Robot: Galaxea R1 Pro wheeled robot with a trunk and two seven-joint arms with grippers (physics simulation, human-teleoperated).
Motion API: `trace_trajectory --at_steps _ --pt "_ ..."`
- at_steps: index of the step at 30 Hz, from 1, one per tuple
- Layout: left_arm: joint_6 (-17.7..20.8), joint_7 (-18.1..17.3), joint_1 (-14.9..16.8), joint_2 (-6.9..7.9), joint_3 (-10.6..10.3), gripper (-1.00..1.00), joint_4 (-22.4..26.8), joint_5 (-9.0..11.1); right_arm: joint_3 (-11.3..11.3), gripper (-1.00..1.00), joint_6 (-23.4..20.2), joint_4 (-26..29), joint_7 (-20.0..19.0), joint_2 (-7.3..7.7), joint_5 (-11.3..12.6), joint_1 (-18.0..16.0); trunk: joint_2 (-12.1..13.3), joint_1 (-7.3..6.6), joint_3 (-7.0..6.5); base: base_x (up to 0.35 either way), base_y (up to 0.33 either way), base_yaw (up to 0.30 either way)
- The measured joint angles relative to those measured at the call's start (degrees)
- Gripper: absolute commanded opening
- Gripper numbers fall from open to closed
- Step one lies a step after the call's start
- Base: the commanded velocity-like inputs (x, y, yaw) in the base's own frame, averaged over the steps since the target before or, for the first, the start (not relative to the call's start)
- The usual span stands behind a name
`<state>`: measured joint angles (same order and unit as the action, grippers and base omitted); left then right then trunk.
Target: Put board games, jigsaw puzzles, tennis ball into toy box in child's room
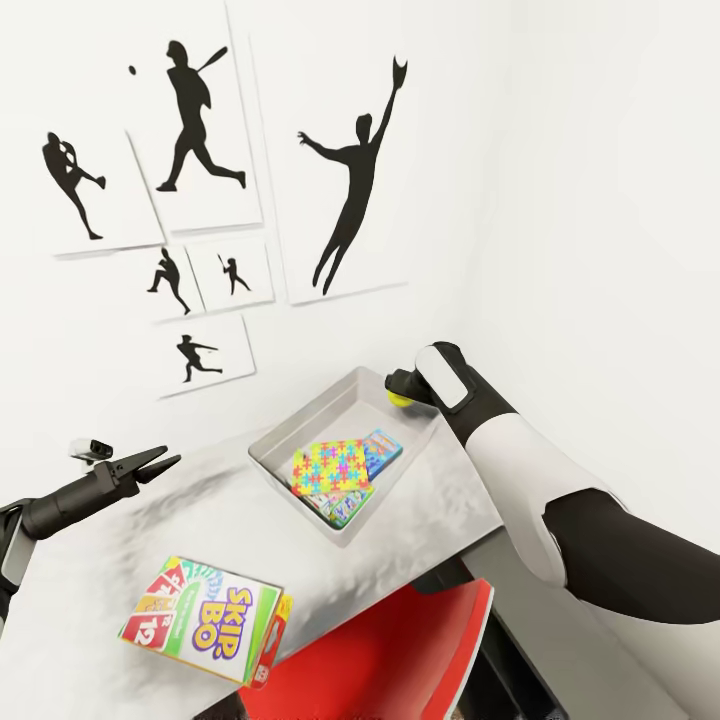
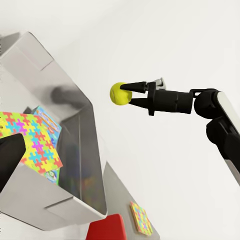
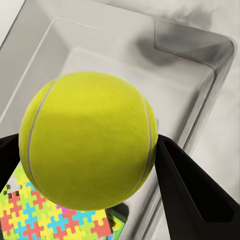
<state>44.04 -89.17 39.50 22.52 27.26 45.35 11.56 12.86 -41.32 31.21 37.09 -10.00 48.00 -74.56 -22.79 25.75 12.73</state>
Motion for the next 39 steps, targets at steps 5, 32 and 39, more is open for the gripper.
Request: trace_trajectory --at_steps 5,32,39 --pt "0.0 0.01 -0.01 0.05 0.03 1.0 -0.02 0.0 -0.06 -1.0 -0.12 -0.02 -0.03 0.0 -0.04 0.0 0.0 0.0 0.46 0.0 0.0 0.0" --pt "0.0 0.2 0.0 -0.12 -0.03 1.0 -0.02 0.0 -0.15 -1.0 -0.38 0.04 0.01 0.0 -0.04 0.0 -0.01 0.0 2.95 0.0 0.0 0.0" --pt "0.0 0.2 0.01 -0.12 -0.03 1.0 -0.03 0.0 -0.17 -1.0 -0.38 0.04 -0.02 0.0 -0.04 0.0 -0.01 0.0 3.6 0.0 0.0 0.0"
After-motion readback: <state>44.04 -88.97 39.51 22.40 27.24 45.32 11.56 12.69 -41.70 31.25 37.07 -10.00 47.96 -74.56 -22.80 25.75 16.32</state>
